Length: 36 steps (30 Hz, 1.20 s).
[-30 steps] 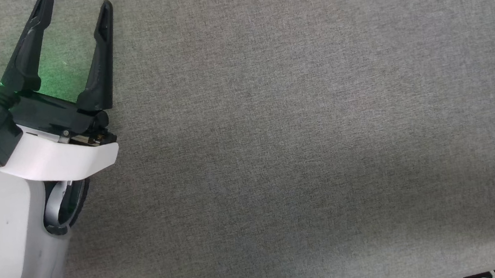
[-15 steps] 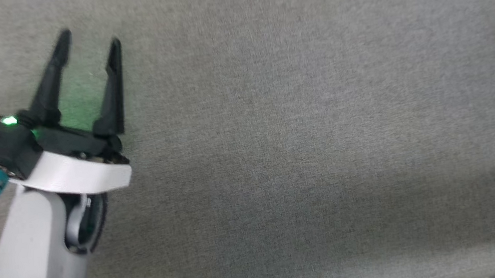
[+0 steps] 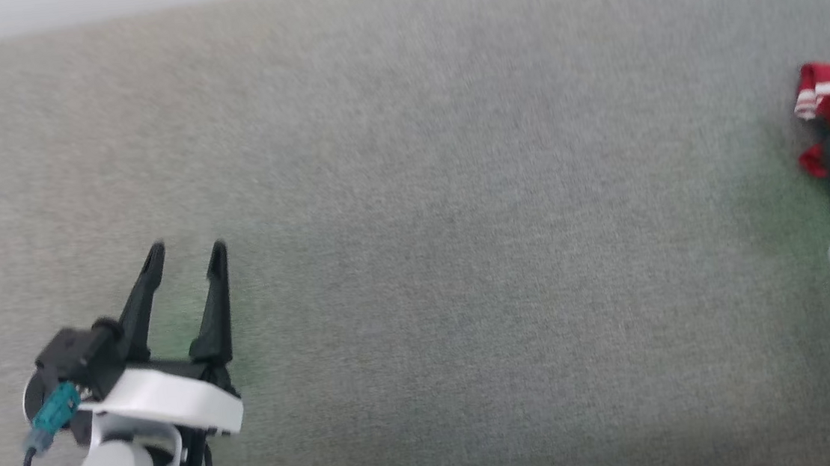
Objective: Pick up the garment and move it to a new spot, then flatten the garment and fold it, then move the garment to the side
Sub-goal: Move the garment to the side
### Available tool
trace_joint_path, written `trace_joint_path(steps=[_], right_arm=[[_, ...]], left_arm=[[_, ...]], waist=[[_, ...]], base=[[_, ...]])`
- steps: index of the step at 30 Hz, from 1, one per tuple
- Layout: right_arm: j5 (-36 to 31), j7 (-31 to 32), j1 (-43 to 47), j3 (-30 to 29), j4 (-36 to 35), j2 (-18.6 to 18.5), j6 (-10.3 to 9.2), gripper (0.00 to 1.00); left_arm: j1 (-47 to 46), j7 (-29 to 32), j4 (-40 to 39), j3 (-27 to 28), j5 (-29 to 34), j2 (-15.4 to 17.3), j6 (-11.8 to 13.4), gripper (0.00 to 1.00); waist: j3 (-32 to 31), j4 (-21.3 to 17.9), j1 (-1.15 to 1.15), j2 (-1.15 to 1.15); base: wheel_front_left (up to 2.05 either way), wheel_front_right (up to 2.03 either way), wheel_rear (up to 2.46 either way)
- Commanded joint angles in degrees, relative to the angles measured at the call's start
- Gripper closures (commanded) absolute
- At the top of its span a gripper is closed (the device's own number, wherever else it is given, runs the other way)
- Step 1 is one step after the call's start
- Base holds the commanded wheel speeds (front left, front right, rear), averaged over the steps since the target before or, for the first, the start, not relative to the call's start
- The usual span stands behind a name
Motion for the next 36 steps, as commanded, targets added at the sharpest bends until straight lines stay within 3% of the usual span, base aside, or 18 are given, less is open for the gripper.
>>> trace_joint_path(steps=[1,11,18,28,36], right_arm=[[0.82,-1.21,1.70,1.10,-0.68,1.09,-0.14,0.00],[4.82,-7.73,10.87,3.74,-5.74,7.83,-0.14,0.00],[6.18,-9.31,17.84,0.52,-12.92,11.72,-0.14,0.00],[3.87,-5.61,27.71,-5.25,-25.90,15.48,-0.10,0.00],[3.04,-3.01,30.68,-7.64,-31.43,17.56,-0.10,0.00]], left_arm=[[1.60,-0.31,0.67,0.69,-0.66,-0.34,0.06,0.00],[7.65,-0.30,1.60,3.26,0.18,-1.21,0.06,0.00],[11.31,-0.30,-0.94,5.20,0.95,-1.47,0.06,0.00],[18.30,-0.30,-9.81,7.36,3.45,-3.29,0.06,0.00],[20.96,-0.30,-13.76,8.46,4.15,-4.39,0.06,0.00]], waist=[[-3.90,1.96,0.00,0.00],[-9.84,3.18,0.00,0.00],[-11.80,2.67,0.00,0.00],[-12.88,2.28,0.00,0.00],[-12.60,2.44,0.00,0.00]], base=[[0.00,0.00,0.00],[0.00,0.00,0.00],[0.00,0.00,0.00],[0.00,0.00,0.00],[0.00,0.00,0.00]])
